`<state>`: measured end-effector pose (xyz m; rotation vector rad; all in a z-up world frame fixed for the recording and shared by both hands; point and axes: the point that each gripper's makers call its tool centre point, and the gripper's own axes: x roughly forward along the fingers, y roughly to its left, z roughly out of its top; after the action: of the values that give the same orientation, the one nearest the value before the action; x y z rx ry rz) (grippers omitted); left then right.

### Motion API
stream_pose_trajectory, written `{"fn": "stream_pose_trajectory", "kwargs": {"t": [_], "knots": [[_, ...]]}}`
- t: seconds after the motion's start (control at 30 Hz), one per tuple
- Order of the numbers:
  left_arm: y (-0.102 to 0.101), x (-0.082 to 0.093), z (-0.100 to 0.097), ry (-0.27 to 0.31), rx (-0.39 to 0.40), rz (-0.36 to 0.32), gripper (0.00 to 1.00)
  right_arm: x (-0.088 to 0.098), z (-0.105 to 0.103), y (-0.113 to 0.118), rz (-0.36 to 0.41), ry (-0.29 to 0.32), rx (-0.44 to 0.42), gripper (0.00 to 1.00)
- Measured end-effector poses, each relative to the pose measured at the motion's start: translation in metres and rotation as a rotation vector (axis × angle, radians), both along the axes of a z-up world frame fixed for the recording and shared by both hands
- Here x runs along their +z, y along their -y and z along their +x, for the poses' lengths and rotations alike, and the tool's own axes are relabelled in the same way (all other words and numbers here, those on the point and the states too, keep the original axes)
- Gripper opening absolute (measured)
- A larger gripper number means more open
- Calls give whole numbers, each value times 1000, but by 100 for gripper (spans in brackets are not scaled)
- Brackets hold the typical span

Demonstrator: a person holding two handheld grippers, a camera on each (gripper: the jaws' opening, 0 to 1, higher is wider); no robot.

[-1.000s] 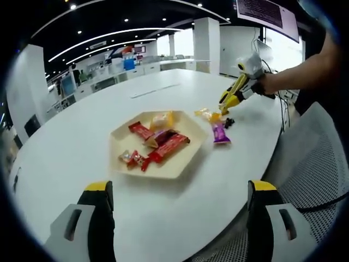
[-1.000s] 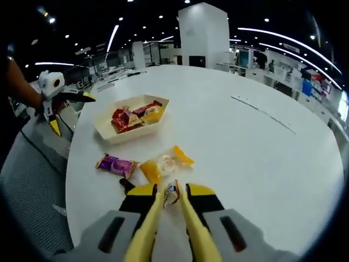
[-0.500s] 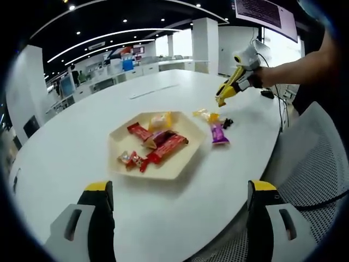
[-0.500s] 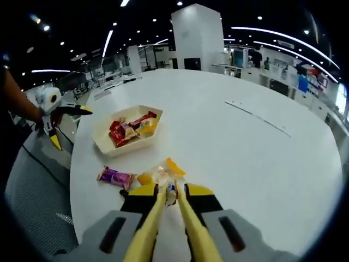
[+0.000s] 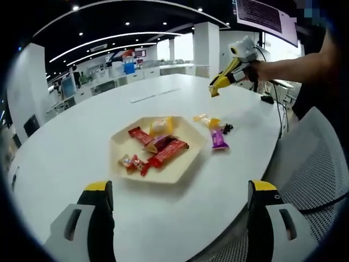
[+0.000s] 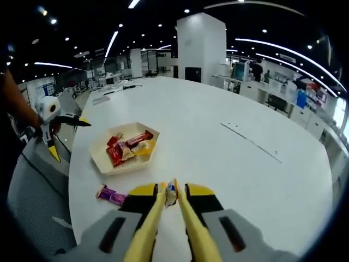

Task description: Place the target food into the container with the food tongs after gripping and lifting it, then release it inside without dropping or visibly crushing the food.

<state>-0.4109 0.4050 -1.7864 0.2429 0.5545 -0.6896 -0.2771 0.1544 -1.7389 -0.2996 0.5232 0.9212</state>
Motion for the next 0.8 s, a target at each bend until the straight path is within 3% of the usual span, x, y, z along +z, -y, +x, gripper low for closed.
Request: {"fn": "stream_pose_trajectory", "kwargs": {"t": [0.43,0.8], "knots": [[1,0,-1,-1,-5,2,99,18,3,-18,16,23,21,18],[0,0,0,1,-2,8,99,34,-3,-68,37,53,104,19]]}}
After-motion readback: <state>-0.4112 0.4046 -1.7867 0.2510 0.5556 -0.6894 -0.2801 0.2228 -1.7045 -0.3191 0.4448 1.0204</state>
